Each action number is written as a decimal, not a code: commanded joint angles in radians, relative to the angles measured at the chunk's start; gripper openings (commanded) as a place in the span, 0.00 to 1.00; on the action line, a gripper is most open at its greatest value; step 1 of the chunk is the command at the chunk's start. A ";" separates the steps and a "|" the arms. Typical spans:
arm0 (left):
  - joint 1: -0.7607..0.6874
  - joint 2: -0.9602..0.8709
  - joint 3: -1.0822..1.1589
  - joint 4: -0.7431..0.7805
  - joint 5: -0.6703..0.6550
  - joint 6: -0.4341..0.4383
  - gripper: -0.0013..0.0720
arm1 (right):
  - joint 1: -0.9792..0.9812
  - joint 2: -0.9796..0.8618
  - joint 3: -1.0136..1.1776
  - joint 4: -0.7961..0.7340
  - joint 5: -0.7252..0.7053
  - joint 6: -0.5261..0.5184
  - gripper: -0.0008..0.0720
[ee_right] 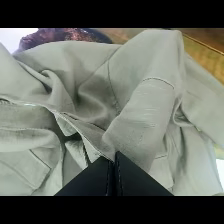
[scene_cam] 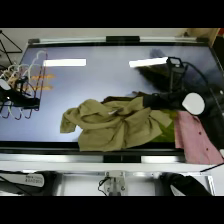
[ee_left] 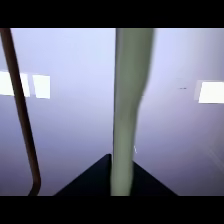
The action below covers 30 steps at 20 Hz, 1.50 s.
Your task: Fold the shirts.
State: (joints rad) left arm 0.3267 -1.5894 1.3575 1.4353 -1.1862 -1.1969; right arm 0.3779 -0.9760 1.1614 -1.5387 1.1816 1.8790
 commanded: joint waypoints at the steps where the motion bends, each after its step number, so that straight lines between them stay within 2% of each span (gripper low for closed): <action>1: -0.003 0.071 0.054 -0.003 -0.012 -0.062 0.09 | -0.001 0.001 0.000 -0.019 0.000 -0.003 0.10; 5: -0.040 0.238 0.063 -0.051 -0.019 -0.167 0.09 | -0.001 0.002 0.028 -0.067 0.002 -0.047 0.10; 7: -0.135 0.339 0.062 -0.110 -0.021 -0.170 0.08 | -0.001 0.002 0.053 -0.106 0.002 -0.047 0.10; 9: -0.298 0.426 0.062 -0.115 -0.056 -0.163 0.09 | -0.001 0.002 0.061 -0.144 0.001 -0.046 0.10; 12: -0.594 0.503 0.044 -0.022 -0.252 -0.151 0.09 | -0.001 0.001 0.061 -0.195 0.003 -0.047 0.10; 15: -0.828 0.565 -0.085 0.055 -0.345 -0.243 0.09 | -0.001 0.000 0.061 -0.281 0.007 -0.047 0.10; 18: -0.996 0.648 -0.254 0.053 -0.369 -0.282 0.08 | -0.001 0.000 0.061 -0.327 0.006 -0.048 0.10; 19: -1.039 0.673 -0.293 0.049 -0.365 -0.315 0.08 | -0.001 0.000 0.061 -0.331 0.005 -0.051 0.10; 24: -1.213 0.759 -0.370 -0.075 -0.370 -0.320 0.09 | -0.001 0.000 0.061 -0.331 -0.014 -0.059 0.10; 30: -1.285 0.785 -0.425 -0.090 -0.438 -0.360 0.08 | -0.001 0.000 0.061 -0.330 -0.014 -0.058 0.10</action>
State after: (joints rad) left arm -0.9211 -0.8219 0.9646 1.3636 -1.5826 -1.5421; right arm 0.3767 -0.9752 1.2213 -1.8664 1.1694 1.8210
